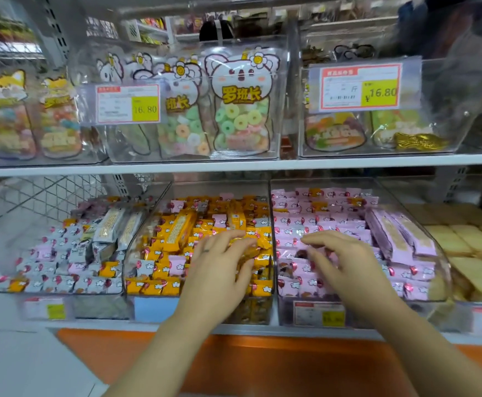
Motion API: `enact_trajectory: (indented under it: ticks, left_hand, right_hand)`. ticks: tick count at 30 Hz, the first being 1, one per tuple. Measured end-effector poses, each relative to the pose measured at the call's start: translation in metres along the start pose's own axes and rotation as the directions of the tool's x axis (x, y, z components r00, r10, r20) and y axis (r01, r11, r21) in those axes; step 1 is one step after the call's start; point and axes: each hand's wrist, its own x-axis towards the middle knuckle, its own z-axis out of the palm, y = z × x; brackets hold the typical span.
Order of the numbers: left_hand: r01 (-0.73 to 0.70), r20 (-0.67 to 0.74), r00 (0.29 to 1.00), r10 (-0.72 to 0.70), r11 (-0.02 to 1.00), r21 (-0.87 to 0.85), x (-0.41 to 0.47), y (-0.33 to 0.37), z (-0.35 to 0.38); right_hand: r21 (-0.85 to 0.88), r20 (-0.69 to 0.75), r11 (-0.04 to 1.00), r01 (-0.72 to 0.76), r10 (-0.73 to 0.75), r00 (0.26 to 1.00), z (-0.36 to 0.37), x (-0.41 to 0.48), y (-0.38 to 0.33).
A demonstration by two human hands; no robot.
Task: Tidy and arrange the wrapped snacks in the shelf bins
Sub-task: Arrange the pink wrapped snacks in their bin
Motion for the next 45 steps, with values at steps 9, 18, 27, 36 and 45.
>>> enact_trajectory:
  ticks: [9, 18, 27, 36, 45]
  left_hand:
    - [-0.218, 0.052, 0.975, 0.218, 0.976, -0.016, 0.014, 0.062, 0.037]
    - [-0.265, 0.216, 0.948, 0.235, 0.957, 0.119, 0.018, 0.077, 0.054]
    - [-0.277, 0.178, 0.95, 0.257, 0.955, 0.103, 0.018, 0.076, 0.056]
    - [-0.246, 0.171, 0.954, 0.245, 0.969, -0.016, 0.016, 0.081, 0.044]
    - [-0.178, -0.14, 0.982, 0.129, 0.885, -0.431, -0.006, 0.064, -0.001]
  right_hand:
    - [-0.136, 0.091, 0.99, -0.034, 0.046, 0.995, -0.032, -0.021, 0.039]
    - [-0.273, 0.236, 0.961, 0.05, 0.017, 0.972, -0.029, -0.027, 0.043]
    - [-0.27, 0.085, 0.962, 0.03, -0.007, 0.996, -0.034, -0.031, 0.032]
    - [-0.033, -0.419, 0.992, 0.123, -0.126, 0.899, -0.042, -0.026, 0.011]
    - [0.286, -0.49, 0.941, 0.184, -0.021, 0.872, -0.021, -0.012, -0.053]
